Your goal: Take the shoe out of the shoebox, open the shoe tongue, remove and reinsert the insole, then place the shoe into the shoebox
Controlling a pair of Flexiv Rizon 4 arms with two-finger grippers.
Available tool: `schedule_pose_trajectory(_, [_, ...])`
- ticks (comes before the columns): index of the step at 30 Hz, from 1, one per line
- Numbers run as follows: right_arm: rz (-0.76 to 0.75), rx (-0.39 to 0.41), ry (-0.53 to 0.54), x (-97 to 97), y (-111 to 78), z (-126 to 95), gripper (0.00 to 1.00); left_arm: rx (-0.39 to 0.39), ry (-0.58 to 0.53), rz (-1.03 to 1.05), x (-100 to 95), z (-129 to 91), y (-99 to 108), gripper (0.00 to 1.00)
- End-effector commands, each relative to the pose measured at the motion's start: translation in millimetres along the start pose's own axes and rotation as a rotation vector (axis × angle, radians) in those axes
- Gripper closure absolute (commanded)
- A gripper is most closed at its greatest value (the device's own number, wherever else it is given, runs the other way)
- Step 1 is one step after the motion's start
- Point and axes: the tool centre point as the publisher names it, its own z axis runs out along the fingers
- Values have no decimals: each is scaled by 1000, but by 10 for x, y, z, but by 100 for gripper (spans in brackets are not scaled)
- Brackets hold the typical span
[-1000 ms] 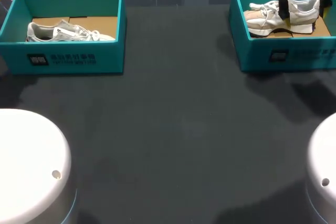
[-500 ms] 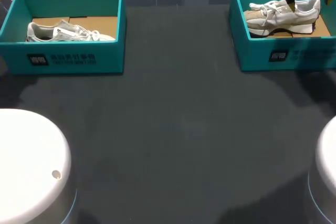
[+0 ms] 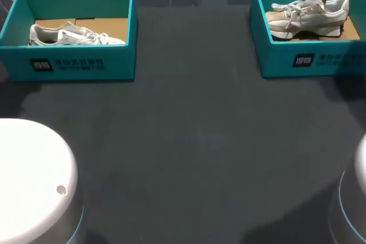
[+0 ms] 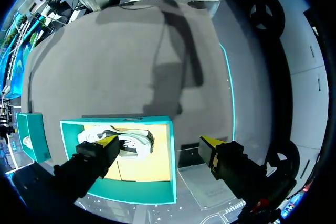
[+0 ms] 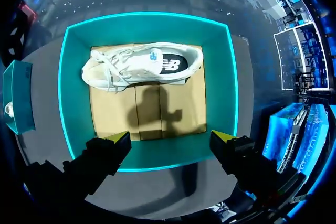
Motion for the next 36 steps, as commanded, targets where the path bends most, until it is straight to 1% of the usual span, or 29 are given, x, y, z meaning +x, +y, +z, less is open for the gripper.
schedule_pose_trajectory(1, [4, -2, 5, -68, 184, 73, 0, 0, 3, 1, 2, -2, -2, 0])
schedule_pose_trajectory(5, [11, -43, 14, -162, 293, 141, 0, 0, 3, 1, 2, -2, -2, 0])
schedule_pose_trajectory(8, [17, -53, 30, -235, 360, 231, 0, 0, 3, 1, 2, -2, -2, 0])
schedule_pose_trajectory(11, [9, -67, 25, -262, 403, 273, 0, 0, 3, 1, 2, -2, -2, 0])
schedule_pose_trajectory(25, [6, -73, 30, -262, 402, 280, 0, 0, 3, 1, 2, -2, -2, 0])
schedule_pose_trajectory(26, [19, -71, 22, -274, 427, 292, 0, 0, 3, 1, 2, -2, -2, 0])
schedule_pose_trajectory(27, [17, -83, -9, -291, 467, 286, 0, 0, 3, 1, 2, -2, -2, 0])
schedule_pose_trajectory(28, [29, -78, -34, -316, 518, 281, 0, 0, 3, 1, 2, -2, -2, 0])
schedule_pose_trajectory(30, [26, -94, -54, -363, 621, 287, 0, 0, 3, 1, 2, -2, -2, 0])
schedule_pose_trajectory(31, [31, -82, -68, -386, 673, 303, 0, 0, 3, 1, 2, -2, -2, 0])
schedule_pose_trajectory(36, [21, -108, -72, -425, 862, 393, 0, 0, 3, 1, 2, -2, -2, 0])
